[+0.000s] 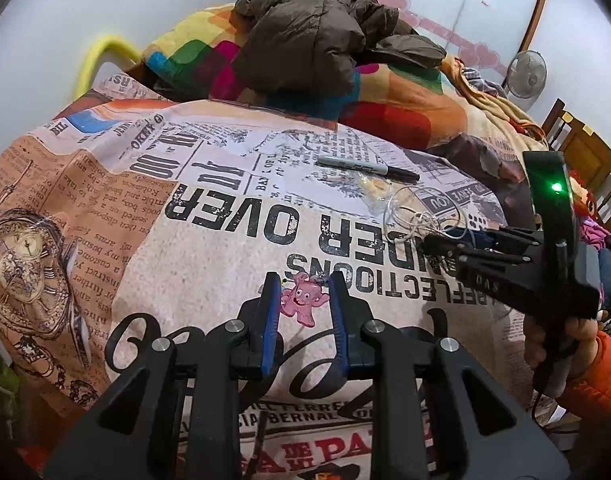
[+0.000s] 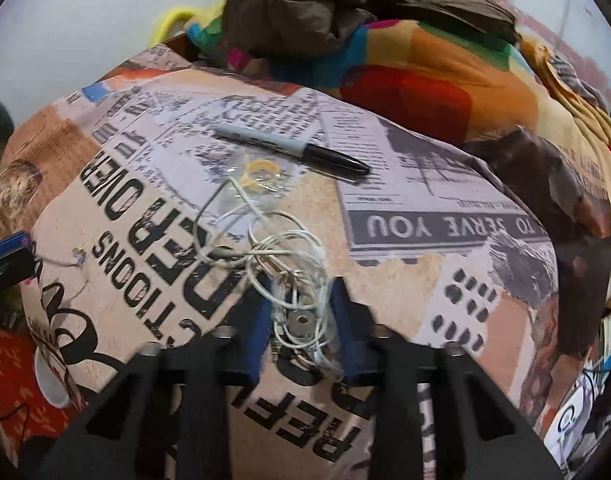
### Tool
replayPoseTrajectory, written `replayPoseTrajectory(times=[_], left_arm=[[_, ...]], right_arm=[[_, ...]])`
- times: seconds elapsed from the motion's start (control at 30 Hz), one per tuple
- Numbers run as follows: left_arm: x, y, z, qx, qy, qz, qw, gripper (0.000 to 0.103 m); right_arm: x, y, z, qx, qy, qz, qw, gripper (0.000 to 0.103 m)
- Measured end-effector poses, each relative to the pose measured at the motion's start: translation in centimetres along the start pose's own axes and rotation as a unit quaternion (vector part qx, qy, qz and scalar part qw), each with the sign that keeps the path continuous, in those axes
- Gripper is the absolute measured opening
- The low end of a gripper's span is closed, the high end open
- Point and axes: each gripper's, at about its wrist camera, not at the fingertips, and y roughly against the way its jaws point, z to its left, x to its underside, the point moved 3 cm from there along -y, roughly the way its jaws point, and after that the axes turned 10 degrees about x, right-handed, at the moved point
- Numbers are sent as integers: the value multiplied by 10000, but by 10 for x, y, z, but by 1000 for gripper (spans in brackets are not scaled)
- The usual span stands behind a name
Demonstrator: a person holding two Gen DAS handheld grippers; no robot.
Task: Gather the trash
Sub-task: 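Grasp the pink charm with left tool while right tool grasps the white earphone cable, then carry the pink charm and earphone cable with both tools toward the bin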
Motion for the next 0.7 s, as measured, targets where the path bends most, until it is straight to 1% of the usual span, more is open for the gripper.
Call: replayPoseTrajectory(times=[0.03, 0.1, 0.23, 0.37, 0.53, 0.7], left_arm=[[0, 3, 0, 5, 10, -22, 10000, 23], [-2, 10, 0, -21, 11, -73, 10000, 23], [-6, 34, 1, -31, 51, -245, 9997, 23], [-8, 66, 5, -116, 40, -447, 9989, 24], [-5, 106, 13, -254, 50, -664, 9975, 24], [6, 150, 28, -425, 125, -880, 9951, 24]], right_arm=[[0, 1, -3, -71, -90, 69, 9999, 16], [0, 10, -5, -44, -180, 56, 9998, 9], [-2, 35, -5, -93, -239, -59, 9997, 9], [-8, 64, 5, -141, -186, -246, 9994, 9], [-18, 103, 29, -415, -126, -545, 9976, 9], [-24, 138, 66, -661, 75, -805, 9945, 9]])
